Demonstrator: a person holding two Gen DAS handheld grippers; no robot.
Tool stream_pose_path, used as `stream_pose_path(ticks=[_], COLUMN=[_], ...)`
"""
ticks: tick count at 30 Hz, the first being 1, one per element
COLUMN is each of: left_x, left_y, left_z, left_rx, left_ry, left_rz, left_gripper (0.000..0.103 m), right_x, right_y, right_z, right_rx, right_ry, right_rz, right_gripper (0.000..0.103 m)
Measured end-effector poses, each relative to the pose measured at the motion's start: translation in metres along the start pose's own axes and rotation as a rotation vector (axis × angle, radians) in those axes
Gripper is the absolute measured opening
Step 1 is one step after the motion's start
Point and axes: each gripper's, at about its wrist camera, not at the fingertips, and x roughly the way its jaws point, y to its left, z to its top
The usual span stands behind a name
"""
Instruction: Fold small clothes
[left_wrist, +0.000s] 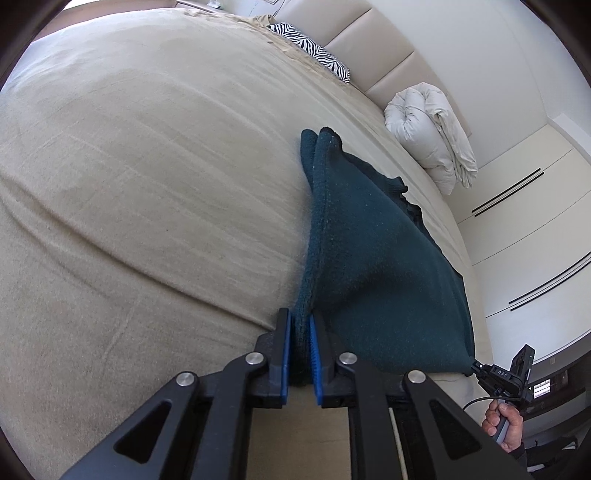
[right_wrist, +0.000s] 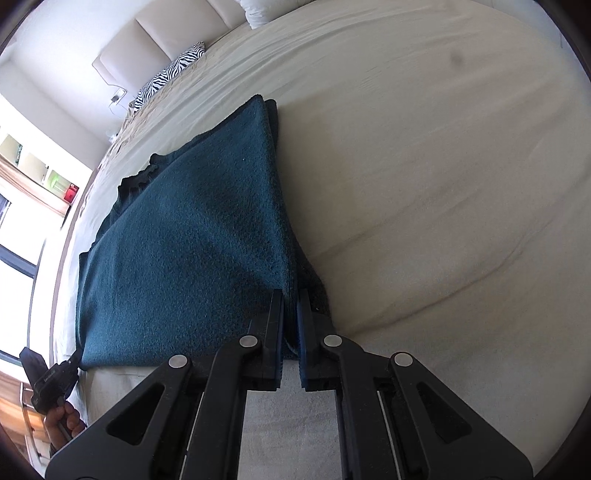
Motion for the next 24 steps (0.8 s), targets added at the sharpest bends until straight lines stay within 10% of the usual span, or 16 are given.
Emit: stream_pose_path(ticks=[7, 12, 15, 24], left_x=[-0.021, -0.049, -0.032, 0.093], left_y=[-0.004, -0.033, -0.074, -0.147], left_z=[0.002, 0.018, 0.035, 0.077], left_rx=[0.007, 0.092, 0.202, 0.422], left_ry=[-0.019, -0.124, -0.137, -0.111], left_rz=[0.048, 0.133, 0.108, 0.165], left_gripper=[0.045, 0.057, 0.061, 0.062], right_x=[-0.013, -0.049, -0.046, 0.080], right_y=[-0.010, 0.007, 0.041, 0.163], right_z=[0.000, 0.011, 0.029, 0.074], right_rx=[0.090, 0.068, 0.039, 0.021], right_ry=[-0.049, -0.192, -0.212, 0.024], right_rz=[0.041, -0.028, 0.110, 0.518], right_gripper=[0.008, 0.030, 0.064, 0.064])
